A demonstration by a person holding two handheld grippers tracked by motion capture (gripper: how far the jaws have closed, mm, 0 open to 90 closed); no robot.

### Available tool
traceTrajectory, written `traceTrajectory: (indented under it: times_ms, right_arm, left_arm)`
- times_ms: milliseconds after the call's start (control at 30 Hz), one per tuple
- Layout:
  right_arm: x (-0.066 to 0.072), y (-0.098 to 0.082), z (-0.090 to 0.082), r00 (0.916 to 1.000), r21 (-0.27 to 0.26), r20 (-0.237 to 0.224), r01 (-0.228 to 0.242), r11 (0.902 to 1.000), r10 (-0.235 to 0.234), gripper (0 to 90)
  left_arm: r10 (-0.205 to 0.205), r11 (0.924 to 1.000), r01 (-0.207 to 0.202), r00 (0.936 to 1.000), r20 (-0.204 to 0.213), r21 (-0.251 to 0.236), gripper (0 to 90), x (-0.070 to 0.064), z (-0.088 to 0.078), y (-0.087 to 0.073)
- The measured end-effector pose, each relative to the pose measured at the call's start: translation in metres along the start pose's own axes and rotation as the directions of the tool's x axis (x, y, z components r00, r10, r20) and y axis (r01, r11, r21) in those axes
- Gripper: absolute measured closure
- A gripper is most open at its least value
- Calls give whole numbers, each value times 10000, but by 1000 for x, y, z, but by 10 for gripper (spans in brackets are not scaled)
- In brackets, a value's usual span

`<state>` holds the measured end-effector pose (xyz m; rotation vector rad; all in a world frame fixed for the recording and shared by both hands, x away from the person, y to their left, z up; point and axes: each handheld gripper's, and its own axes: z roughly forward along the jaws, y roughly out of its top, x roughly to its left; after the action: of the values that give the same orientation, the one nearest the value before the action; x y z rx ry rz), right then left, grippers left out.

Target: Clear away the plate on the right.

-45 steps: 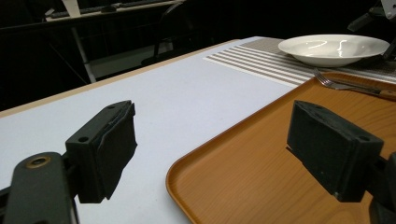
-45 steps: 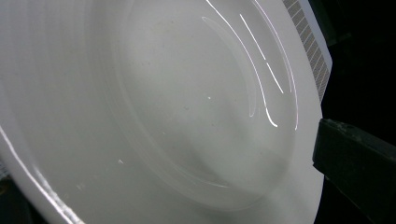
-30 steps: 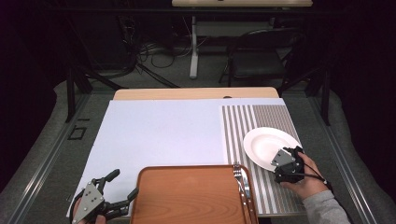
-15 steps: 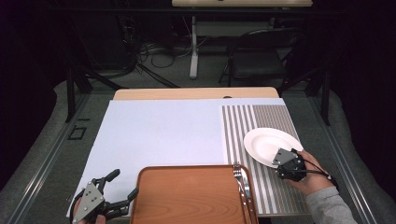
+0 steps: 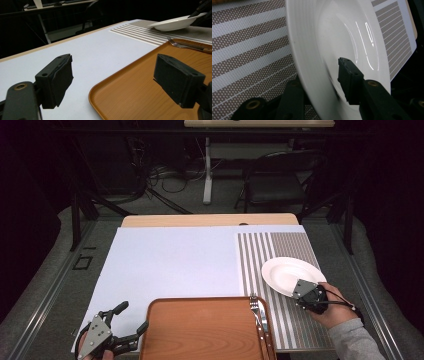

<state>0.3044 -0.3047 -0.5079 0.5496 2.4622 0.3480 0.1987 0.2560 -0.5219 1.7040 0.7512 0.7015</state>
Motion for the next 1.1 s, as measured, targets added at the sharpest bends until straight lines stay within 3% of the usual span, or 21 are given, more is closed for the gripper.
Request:
traceTrajectory:
  times_ms: [133,367,633,833,933,1100]
  right_arm:
    - [1,1,0,9999,17,-22,123,9999,-123,733]
    - [3,3,0,9964,89,-8,845,9964,-845,780]
    - [7,6,1,9901,-324,351,1372,9900,-1361,829]
    - [7,7,2,9852,-357,377,1688,9850,-1674,830]
    - [6,7,-3,9904,-572,219,1378,9888,-1368,829]
    - [5,6,-15,9946,-1228,-9,1031,9871,-1040,830]
  left_arm:
    - [16,10000,-16,10000,4,2,152,0,0,0]
    - [39,10000,-39,10000,4,20,152,0,0,0]
    - [49,10000,-49,10000,7,32,152,0,0,0]
    - [47,10000,-47,10000,1,35,152,0,0,0]
    - [46,10000,-46,10000,8,37,152,0,0,0]
    - [37,10000,-37,10000,1,26,152,0,0,0]
